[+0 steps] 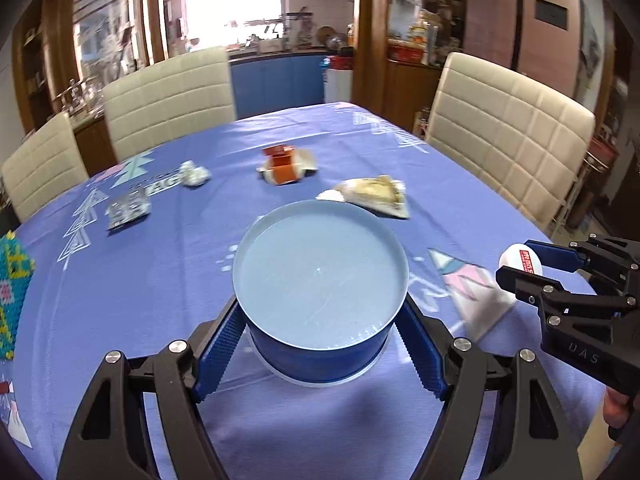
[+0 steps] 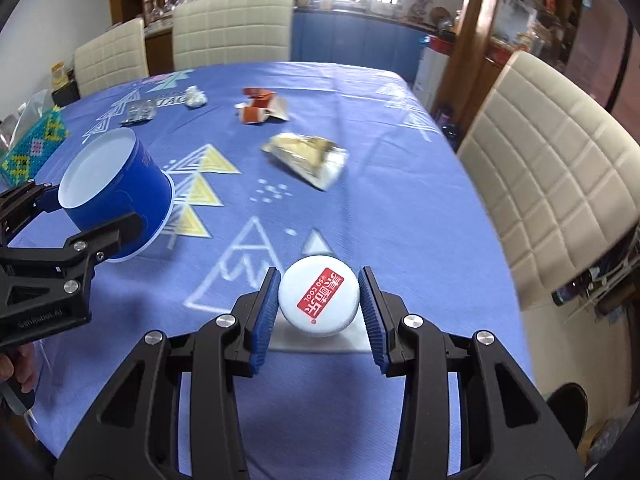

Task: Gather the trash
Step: 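Carry the cup and cap over the black bin and open both tools to drop them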

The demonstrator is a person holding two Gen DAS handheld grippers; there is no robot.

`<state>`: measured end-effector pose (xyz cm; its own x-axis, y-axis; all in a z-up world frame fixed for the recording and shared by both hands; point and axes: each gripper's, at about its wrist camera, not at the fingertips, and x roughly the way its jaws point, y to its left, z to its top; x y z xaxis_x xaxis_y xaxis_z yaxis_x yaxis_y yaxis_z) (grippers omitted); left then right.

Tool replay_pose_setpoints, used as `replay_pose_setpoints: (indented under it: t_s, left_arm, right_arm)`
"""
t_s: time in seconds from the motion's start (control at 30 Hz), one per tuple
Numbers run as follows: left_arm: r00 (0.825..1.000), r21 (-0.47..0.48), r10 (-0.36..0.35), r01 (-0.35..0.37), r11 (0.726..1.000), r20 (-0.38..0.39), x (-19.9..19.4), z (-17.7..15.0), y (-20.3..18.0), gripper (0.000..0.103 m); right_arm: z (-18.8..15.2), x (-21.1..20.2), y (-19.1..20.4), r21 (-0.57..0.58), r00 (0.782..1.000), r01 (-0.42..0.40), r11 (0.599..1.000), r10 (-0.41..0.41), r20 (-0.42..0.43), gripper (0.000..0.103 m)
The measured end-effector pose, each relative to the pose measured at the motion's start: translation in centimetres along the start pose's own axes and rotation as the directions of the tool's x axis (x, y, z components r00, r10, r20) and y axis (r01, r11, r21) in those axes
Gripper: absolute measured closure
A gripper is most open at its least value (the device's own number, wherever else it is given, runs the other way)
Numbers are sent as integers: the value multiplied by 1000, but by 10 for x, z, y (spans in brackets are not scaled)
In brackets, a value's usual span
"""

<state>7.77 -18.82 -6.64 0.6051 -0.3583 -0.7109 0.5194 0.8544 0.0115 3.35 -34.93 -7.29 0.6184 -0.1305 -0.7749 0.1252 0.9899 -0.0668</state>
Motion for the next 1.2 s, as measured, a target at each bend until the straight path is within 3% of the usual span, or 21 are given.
replay_pose_setpoints:
  t_s: [0.37, 0.8, 1.2]
  left_arm:
    - [995, 154, -100, 98, 983, 4, 6, 18, -125, 29]
    - [974, 303, -223, 222, 927, -30, 14, 20, -256, 29]
    - [957, 387, -281, 284, 877, -66, 22, 15, -336, 29]
  right_arm:
    - [-50, -34, -104, 136, 996, 86, 987, -88, 12, 62]
    - [-113, -60, -203, 274, 982, 186, 943, -187, -25, 62]
    - [-155, -75, -268, 366, 968, 249, 897, -245, -58, 62]
